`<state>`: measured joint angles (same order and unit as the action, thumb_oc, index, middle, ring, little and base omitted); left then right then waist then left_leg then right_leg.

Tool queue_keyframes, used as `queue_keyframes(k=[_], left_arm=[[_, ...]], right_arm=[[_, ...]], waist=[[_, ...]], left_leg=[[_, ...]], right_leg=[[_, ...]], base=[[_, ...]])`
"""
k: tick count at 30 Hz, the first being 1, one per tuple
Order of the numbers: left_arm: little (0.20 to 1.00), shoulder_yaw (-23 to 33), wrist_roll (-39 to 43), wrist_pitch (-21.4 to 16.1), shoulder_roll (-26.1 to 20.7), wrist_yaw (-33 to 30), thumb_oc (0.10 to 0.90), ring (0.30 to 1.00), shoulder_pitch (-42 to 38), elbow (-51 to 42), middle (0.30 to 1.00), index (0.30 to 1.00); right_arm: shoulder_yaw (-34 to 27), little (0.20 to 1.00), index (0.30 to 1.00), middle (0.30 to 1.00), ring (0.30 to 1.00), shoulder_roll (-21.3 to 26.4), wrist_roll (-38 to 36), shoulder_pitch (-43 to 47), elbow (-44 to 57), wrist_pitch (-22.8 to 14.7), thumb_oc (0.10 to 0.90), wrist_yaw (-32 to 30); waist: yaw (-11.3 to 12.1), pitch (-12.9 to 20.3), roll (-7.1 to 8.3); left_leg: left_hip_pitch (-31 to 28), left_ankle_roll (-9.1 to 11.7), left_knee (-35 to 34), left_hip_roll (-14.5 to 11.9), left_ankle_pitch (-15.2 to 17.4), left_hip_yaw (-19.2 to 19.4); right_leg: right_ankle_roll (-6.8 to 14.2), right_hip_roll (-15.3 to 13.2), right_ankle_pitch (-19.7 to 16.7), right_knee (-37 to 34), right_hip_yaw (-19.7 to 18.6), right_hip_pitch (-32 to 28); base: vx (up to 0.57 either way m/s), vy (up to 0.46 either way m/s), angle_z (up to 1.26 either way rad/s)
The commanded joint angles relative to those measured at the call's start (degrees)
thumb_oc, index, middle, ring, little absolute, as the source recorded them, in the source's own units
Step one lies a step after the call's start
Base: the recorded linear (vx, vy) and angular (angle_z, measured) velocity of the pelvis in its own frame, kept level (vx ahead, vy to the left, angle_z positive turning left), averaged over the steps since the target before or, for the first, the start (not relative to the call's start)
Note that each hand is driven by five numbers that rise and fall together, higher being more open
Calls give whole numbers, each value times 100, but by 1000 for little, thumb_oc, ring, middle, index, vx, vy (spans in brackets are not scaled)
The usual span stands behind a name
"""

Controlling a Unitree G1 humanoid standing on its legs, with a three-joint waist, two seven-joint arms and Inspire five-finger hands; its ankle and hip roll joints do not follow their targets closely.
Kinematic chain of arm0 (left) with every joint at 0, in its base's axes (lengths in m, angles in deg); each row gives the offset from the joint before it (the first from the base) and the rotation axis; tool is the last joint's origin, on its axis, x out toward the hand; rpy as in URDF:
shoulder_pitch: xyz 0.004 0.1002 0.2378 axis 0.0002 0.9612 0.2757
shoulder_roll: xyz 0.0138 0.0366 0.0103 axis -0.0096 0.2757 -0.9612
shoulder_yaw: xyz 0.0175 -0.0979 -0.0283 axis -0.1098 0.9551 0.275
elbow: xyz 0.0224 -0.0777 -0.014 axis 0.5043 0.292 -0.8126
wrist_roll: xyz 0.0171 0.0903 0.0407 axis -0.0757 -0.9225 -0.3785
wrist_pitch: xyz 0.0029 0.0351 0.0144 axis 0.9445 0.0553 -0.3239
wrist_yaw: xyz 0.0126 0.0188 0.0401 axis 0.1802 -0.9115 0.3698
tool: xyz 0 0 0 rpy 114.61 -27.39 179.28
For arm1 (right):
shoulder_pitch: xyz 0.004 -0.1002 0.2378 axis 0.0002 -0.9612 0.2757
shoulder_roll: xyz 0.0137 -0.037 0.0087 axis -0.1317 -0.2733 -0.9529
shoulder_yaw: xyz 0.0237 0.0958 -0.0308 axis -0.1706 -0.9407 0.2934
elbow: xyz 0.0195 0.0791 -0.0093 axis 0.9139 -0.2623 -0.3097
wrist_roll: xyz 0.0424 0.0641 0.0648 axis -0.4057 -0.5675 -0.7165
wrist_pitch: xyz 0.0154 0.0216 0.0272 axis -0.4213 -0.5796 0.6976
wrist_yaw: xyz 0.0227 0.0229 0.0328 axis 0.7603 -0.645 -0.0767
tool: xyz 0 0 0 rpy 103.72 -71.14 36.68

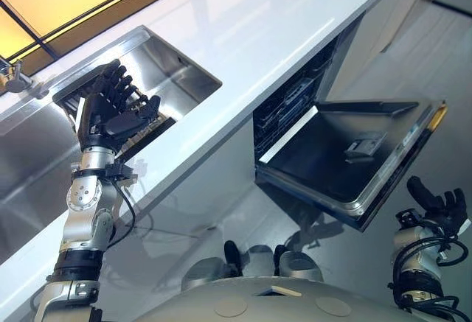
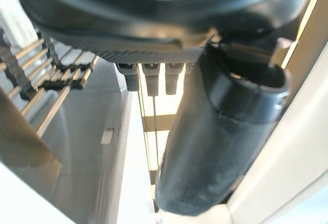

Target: Pick up plates and place into dishwasher.

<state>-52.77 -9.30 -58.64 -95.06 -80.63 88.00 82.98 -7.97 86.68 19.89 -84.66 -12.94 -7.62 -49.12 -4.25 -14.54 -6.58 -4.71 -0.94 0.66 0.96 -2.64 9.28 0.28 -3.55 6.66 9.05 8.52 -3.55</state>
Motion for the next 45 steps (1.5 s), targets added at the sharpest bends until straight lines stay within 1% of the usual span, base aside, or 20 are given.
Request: queue_keyframes(k=[1, 3, 4, 6, 7, 11, 13, 14, 17, 19, 20, 23, 25, 26, 27, 30, 35, 40, 43, 45], left_arm=[[900, 422, 344, -861, -385, -137, 800, 900, -872, -444, 900, 900], [900, 428, 444, -895, -412, -179, 800, 900, -950, -479, 900, 900], [900, 451, 563, -957, -432, -188, 800, 900, -985, -483, 900, 900], [900, 476, 681, -1019, -444, -247, 800, 900, -1059, -442, 900, 900], [900, 510, 770, -1084, -483, -292, 800, 900, -1119, -382, 900, 900], [900, 560, 879, -1146, -542, -344, 800, 900, -1242, -292, 900, 900], [900, 538, 965, -1174, -558, -384, 800, 900, -1356, -241, 900, 900], [900, 532, 976, -1177, -562, -395, 800, 900, -1371, -245, 900, 900], [900, 504, 1046, -1267, -590, -519, 800, 900, -1460, -248, 900, 900], [900, 509, 1061, -1339, -597, -663, 800, 900, -1506, -293, 900, 900], [900, 512, 1063, -1342, -596, -674, 800, 900, -1512, -294, 900, 900], [900, 526, 1077, -1363, -612, -724, 800, 900, -1587, -272, 900, 900], [900, 510, 1015, -1381, -616, -755, 800, 900, -1613, -279, 900, 900], [900, 512, 966, -1389, -636, -752, 800, 900, -1631, -268, 900, 900], [900, 511, 957, -1391, -637, -757, 800, 900, -1628, -271, 900, 900], [900, 467, 787, -1464, -638, -795, 800, 900, -1586, -271, 900, 900], [900, 361, 730, -1624, -591, -815, 800, 900, -1656, -68, 900, 900], [900, 256, 771, -1676, -464, -776, 800, 900, -1692, 73, 900, 900], [900, 274, 839, -1629, -402, -673, 800, 900, -1625, 85, 900, 900], [900, 276, 844, -1634, -373, -638, 800, 900, -1573, 91, 900, 900]], right_arm=[[-241, 900, 900, 900, 900, 857, -681, 523, 72, -735, 800, 924], [-194, 900, 900, 900, 900, 889, -1090, 619, 56, -744, 800, 1273], [-161, 900, 900, 900, 900, 905, -1409, 700, 57, -720, 800, 1550], [-83, 900, 900, 900, 900, 896, -1891, 837, 17, -707, 800, 2030], [-57, 900, 900, 900, 900, 875, -2281, 928, -8, -630, 800, 2396], [-74, 900, 900, 900, 900, 834, -2941, 1057, -132, -274, 800, 3186], [37, 900, 900, 900, 900, 822, -3073, 1152, -225, 78, 800, 3533], [54, 900, 900, 900, 900, 826, -3075, 1170, -240, 108, 800, 3563], [226, 900, 900, 900, 900, 863, -3116, 1311, -299, 458, 800, 3779], [420, 900, 900, 900, 900, 846, -3205, 1446, -287, 917, 800, 4141], [447, 900, 900, 900, 900, 845, -3218, 1465, -282, 958, 800, 4181], [749, 900, 900, 900, 900, 809, -3321, 1604, -82, 1600, 800, 4870], [1061, 900, 900, 900, 900, 745, -3326, 1691, 312, 1979, 800, 5423], [1321, 900, 900, 900, 900, 693, -3288, 1744, 721, 2231, 800, 5852], [1363, 900, 900, 900, 900, 678, -3302, 1744, 786, 2222, 800, 5855], [1930, 900, 900, 900, 900, 558, -3288, 1838, 1851, 2557, 800, 6396], [2623, 900, 900, 900, 900, 181, -3081, 2375, 3402, 2998, 800, 6680], [3097, 900, 900, 900, 900, -238, -2910, 2777, 4244, 3209, 800, 6172], [3200, 900, 900, 900, 900, -411, -2900, 2810, 4457, 3308, 800, 5891], [3257, 900, 900, 900, 900, -486, -2854, 2797, 4550, 3284, 800, 5779]], waist=[[57, -173, 32], [68, -315, -19], [71, -429, -40], [67, -542, -68], [57, -638, -83], [37, -799, -130], [39, -953, -180], [40, -972, -184], [54, -1076, -219], [85, -1154, -245], [90, -1158, -247], [129, -1202, -249], [158, -1223, -232], [175, -1238, -202], [175, -1242, -196], [212, -1280, -130], [271, -1266, -90], [324, -1185, -141], [367, -1093, -184], [388, -1041, -200]], left_leg=[[581, 161, 1565, -196, 1065, 11], [815, 173, 1754, -222, 1054, -4], [1007, 175, 1981, -225, 1124, -36], [1292, 162, 2263, -221, 1189, -87], [1537, 137, 2503, -185, 1228, -131], [1920, 80, 2897, -79, 1335, -231], [2247, 95, 3154, -17, 1254, -269], [2301, 102, 3189, -6, 1236, -276], [2553, 141, 3334, 25, 1110, -317], [2717, 182, 3433, 35, 984, -348], [2734, 187, 3442, 37, 967, -353], [2839, 227, 3515, 31, 829, -371], [2893, 256, 3555, 27, 734, -383], [2919, 265, 3580, 17, 677, -384], [2923, 266, 3583, 16, 668, -384], [2998, 284, 3622, -7, 562, -373], [2945, 278, 3533, 30, 540, -355], [2630, 257, 3288, 126, 520, -345], [2369, 216, 3091, 209, 550, -354], [2235, 181, 2982, 264, 595, -356]], right_leg=[[-260, 112, 717, 1311, 317, 656], [-320, 102, 816, 1582, 328, 852], [-361, 73, 951, 1895, 315, 1052], [-420, 41, 1079, 2301, 290, 1390], [-465, 15, 1147, 2587, 255, 1667], [-514, -46, 1227, 3034, 180, 2115], [-535, -95, 1224, 3310, 148, 2406], [-535, -100, 1219, 3338, 139, 2448], [-531, -112, 1183, 3455, 98, 2648], [-517, -134, 1148, 3495, 56, 2719], [-516, -135, 1144, 3498, 52, 2725], [-508, -149, 1107, 3507, 37, 2741], [-499, -158, 1074, 3480, 29, 2725], [-488, -165, 1051, 3459, 30, 2717], [-486, -166, 1045, 3456, 30, 2716], [-457, -184, 973, 3408, 25, 2714], [-402, -222, 881, 3290, 14, 2694], [-361, -304, 779, 3082, -13, 2487], [-337, -386, 713, 2913, -9, 2297], [-314, -437, 667, 2823, -2, 2217]], base=[[-101, -58, 6], [-101, -51, 2], [-108, -39, -2], [-96, -8, 0], [-92, 26, -2], [-69, 37, -6], [-58, 47, -5], [-40, 48, -4], [-41, 70, 0], [-32, 84, -5], [-4, 64, -1], [10, 78, 1], [22, 81, -1], [22, 64, -3], [17, 56, -7], [13, 52, -13], [23, 86, -14], [82, 142, -23], [126, 156, -13], [99, 130, -7]])
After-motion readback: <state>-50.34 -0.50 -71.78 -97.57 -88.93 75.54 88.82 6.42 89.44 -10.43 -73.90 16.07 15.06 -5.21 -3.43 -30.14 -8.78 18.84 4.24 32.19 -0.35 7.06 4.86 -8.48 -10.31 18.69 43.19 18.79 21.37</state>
